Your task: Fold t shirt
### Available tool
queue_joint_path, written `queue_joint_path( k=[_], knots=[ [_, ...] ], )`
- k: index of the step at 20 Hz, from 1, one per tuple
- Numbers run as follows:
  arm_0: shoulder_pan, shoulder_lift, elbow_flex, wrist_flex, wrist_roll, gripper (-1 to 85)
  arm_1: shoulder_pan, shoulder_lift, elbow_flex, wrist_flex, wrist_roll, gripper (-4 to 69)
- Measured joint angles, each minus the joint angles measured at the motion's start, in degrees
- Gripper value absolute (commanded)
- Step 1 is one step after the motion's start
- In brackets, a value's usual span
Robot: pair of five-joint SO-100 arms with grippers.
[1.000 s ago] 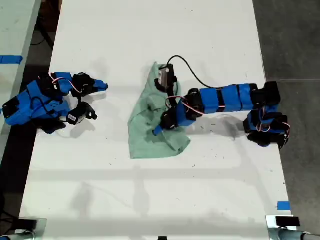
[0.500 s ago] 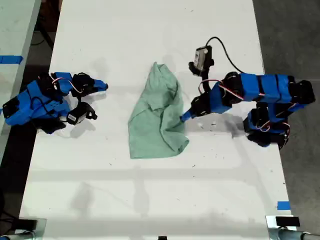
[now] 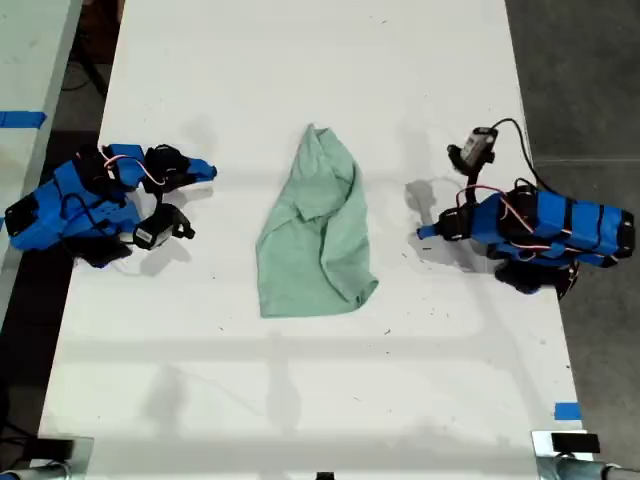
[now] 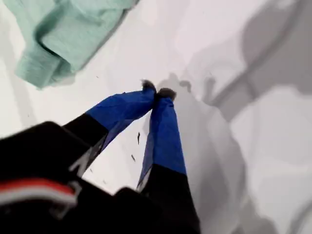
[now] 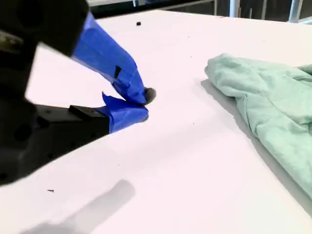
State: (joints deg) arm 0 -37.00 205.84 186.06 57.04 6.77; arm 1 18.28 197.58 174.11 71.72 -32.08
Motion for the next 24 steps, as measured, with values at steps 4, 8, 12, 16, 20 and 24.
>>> queue_joint_path(
  k=[4, 8, 12, 16, 20, 24],
  knots=[
    [0.4, 0.0, 0.1, -1.0, 0.5, -0.3, 2.2, 2.5, 0.3, 3.4, 2.7, 1.5],
    [0.8, 0.0, 0.1, -1.2, 0.5, -0.3, 1.8, 2.6, 0.4, 5.2, 6.9, 1.5],
    [0.8, 0.0, 0.1, -1.6, 0.5, -0.3, 1.8, 2.6, 0.4, 5.3, 7.6, 1.5],
    [0.8, 0.0, 0.1, -1.6, 0.5, -0.3, 1.8, 2.6, 0.4, 5.3, 8.3, 1.5],
    [0.8, 0.0, 0.1, -1.8, 0.5, -0.3, 1.4, 2.6, 0.4, 5.3, 9.0, 1.5],
    [0.8, 0.0, 0.1, -1.8, 0.5, -0.3, 1.1, 2.6, 0.4, 5.3, 9.3, 1.6]
  ],
)
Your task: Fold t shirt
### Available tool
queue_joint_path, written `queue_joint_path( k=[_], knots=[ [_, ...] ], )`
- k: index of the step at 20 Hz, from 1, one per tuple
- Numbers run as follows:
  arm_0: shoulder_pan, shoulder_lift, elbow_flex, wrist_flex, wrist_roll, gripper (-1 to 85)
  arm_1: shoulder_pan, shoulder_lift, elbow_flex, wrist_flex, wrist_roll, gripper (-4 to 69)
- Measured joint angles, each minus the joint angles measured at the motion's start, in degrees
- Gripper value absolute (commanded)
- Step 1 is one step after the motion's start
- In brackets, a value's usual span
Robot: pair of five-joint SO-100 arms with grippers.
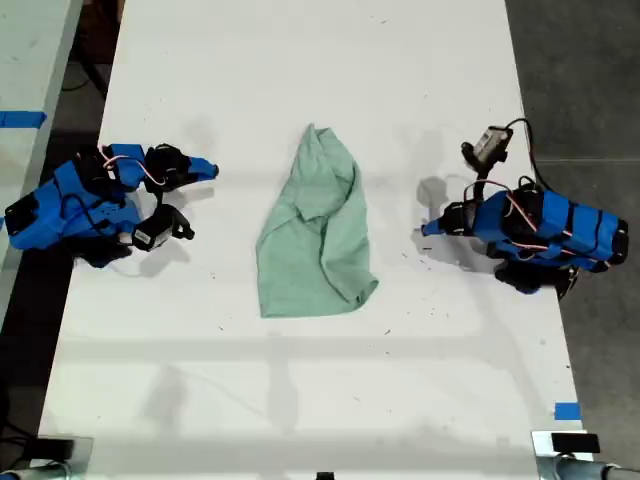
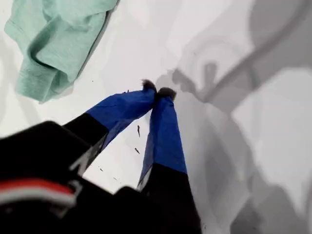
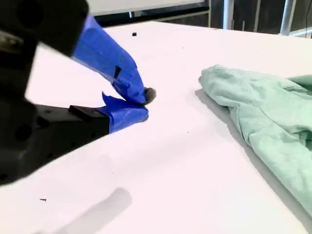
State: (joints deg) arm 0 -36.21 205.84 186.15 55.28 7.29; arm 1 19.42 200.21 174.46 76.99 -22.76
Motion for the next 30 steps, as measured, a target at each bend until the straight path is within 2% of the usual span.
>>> queue_joint_path(
  k=[7, 9, 11, 23, 27, 29, 30],
  knots=[
    [0.2, 0.0, 0.0, 0.0, 0.0, -0.3, 0.0, 0.0, 0.0, 0.0, 0.0, 1.6],
    [0.2, 0.0, 0.0, -0.3, 0.0, 6.7, 0.0, 0.0, 0.0, 0.0, 0.0, 1.6],
    [0.2, 0.0, 0.0, -0.9, 0.7, -0.3, 0.0, 0.0, 0.0, 0.0, 0.0, 1.6],
    [1.9, 0.0, 0.0, -1.5, 1.5, -0.3, 0.0, 0.0, 0.0, 0.0, 0.0, 1.6],
    [1.9, 0.0, 0.0, -1.5, 1.5, 4.3, 0.0, 0.0, 0.0, 0.0, 0.4, 1.6],
    [1.9, 0.0, 0.0, -1.5, 1.5, 4.0, 0.0, 0.0, 0.0, 0.0, 0.4, 1.6],
    [1.9, 0.0, 0.0, -1.5, 1.5, 0.1, 0.0, 0.0, 0.0, 0.0, 0.4, 1.6]
  ],
)
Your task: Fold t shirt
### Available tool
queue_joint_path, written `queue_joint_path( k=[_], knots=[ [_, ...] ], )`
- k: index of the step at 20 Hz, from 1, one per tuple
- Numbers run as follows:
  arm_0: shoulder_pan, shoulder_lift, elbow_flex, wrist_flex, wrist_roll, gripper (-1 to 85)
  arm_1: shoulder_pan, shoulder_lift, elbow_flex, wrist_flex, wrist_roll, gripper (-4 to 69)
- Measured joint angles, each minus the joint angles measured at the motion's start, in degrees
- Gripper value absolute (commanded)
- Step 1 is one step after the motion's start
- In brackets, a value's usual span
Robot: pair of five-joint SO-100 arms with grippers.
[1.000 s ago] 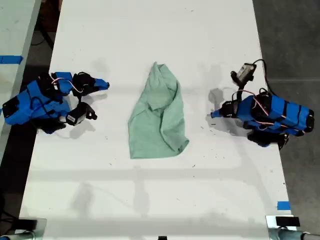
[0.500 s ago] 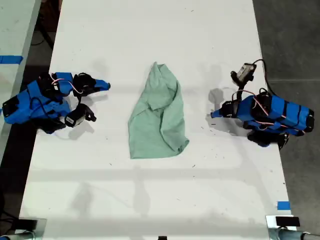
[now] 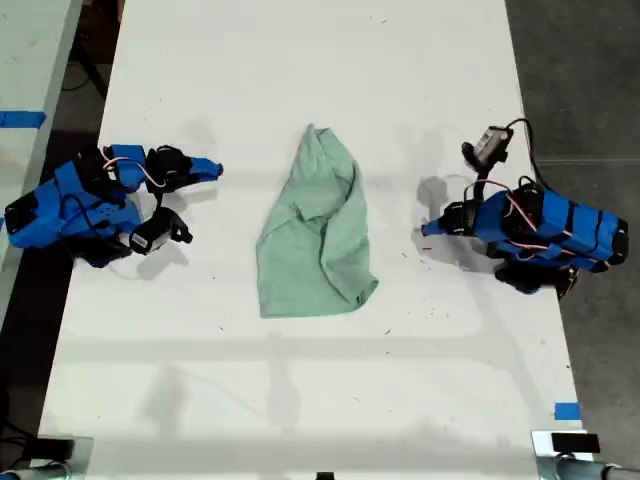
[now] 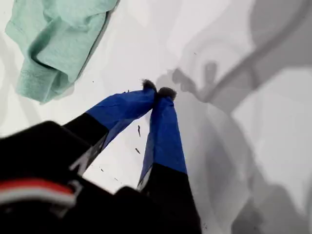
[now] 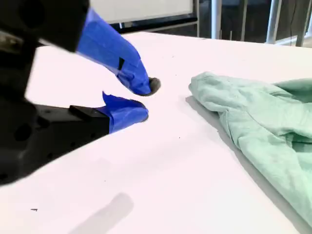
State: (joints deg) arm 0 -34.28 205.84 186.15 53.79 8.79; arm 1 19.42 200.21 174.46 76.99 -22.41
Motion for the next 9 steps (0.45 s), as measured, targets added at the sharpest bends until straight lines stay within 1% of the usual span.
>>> queue_joint_path(
  k=[9],
  knots=[
    [0.0, 0.0, 0.0, 0.0, 0.0, -0.3, -0.4, 0.0, 0.0, 0.0, 0.1, 1.6]
  ],
)
